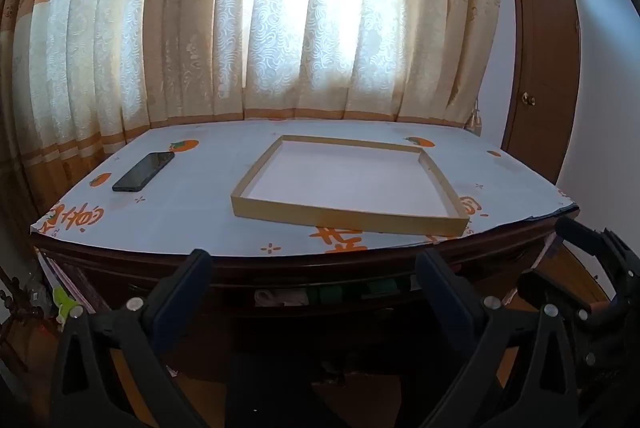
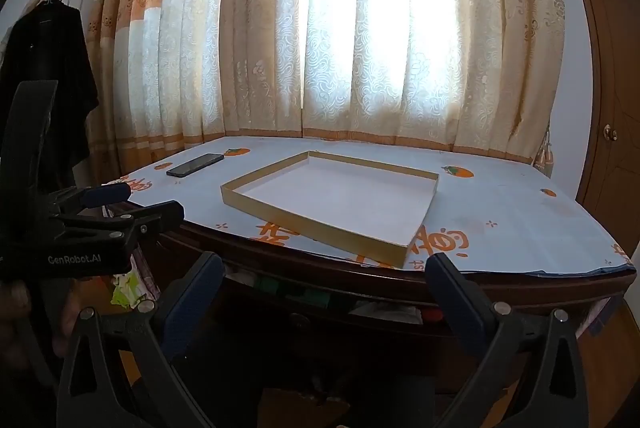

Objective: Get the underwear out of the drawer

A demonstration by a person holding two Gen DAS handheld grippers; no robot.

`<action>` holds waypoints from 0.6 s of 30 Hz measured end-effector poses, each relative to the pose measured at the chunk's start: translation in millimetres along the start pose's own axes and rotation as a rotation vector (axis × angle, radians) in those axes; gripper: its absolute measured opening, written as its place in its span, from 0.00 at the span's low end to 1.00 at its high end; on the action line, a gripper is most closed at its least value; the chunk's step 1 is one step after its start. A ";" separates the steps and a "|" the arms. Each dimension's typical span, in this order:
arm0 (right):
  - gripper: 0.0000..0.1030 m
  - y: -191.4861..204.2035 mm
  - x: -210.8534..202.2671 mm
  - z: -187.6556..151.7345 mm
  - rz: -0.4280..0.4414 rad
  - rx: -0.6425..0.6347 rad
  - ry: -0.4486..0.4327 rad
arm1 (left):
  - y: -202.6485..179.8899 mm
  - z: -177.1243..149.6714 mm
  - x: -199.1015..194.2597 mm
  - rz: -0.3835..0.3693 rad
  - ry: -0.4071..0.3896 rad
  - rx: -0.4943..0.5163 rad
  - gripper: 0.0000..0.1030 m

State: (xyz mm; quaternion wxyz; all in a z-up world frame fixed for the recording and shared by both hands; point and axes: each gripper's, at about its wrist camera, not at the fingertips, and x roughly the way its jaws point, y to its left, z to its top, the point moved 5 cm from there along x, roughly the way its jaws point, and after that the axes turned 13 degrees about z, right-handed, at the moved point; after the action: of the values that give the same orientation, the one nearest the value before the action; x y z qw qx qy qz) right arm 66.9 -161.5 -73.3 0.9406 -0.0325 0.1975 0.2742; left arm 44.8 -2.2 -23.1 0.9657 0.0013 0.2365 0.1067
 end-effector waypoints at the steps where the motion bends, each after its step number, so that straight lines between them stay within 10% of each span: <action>1: 1.00 -0.5 0.0 0.0 0.002 0.000 0.000 | 0.2 0.1 -0.1 0.001 0.000 0.002 1.00; 18: 1.00 6.6 1.9 -3.9 0.001 0.002 0.008 | 2.5 1.0 -0.4 0.001 0.000 0.001 1.00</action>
State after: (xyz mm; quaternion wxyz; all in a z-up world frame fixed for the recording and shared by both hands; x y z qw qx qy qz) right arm 63.5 -155.6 -77.4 0.9398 -0.0323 0.2014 0.2743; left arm 44.3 0.2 -21.9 0.9656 0.0022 0.2368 0.1072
